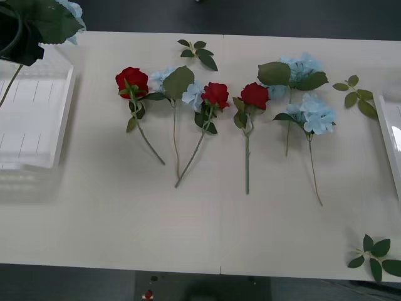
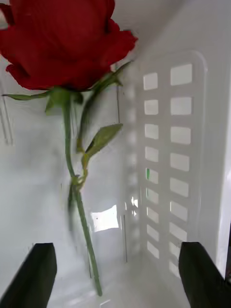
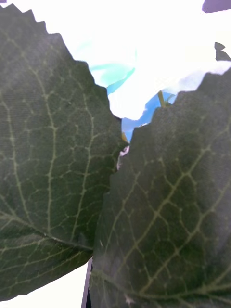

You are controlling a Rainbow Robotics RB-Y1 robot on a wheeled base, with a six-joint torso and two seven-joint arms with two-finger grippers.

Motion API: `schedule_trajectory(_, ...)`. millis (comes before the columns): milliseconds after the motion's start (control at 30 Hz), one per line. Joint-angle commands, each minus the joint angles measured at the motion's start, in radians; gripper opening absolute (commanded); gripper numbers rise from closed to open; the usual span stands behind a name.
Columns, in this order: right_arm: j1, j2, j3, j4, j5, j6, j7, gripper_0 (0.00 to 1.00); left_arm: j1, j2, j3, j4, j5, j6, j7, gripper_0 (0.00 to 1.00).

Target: Put the red flowers into the right box and the blue flowers into the left box

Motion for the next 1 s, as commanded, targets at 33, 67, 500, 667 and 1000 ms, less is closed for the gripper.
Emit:
schedule_trajectory(33,-0.133,-0.072,-0.012,-0.005,-0.093,0.154,0.178,0.87,-0.017,0.022,0.038,0.017,-0.016,-0.010,-0.042,0.00)
schedule_trajectory(67,-0.147,-0.080,-0.012,-0.010,-0.105,0.177,0.195,0.87,-0.019,0.021,0.040,0.026,-0.018,-0.012,-0.044,0.00)
schedule_trajectory(500,-0.172,-0.299,-0.013,-0.438,-0.590,0.621,0.077,0.87,-0.102,0.027,0.050,0.320,-0.041,-0.124,-0.203,0.00)
schedule_trajectory(667,-0.054,-0.338,-0.015,-0.628,-0.662,0.512,-0.067,0.88,-0.181,0.029,0.017,0.458,-0.053,-0.191,-0.255,0.00)
schedule_trajectory(1000,0.115,-0.318,-0.015,-0.812,-0.734,0.270,-0.136,0.89,-0.255,0.036,-0.112,0.630,-0.128,-0.375,-0.333,0.00)
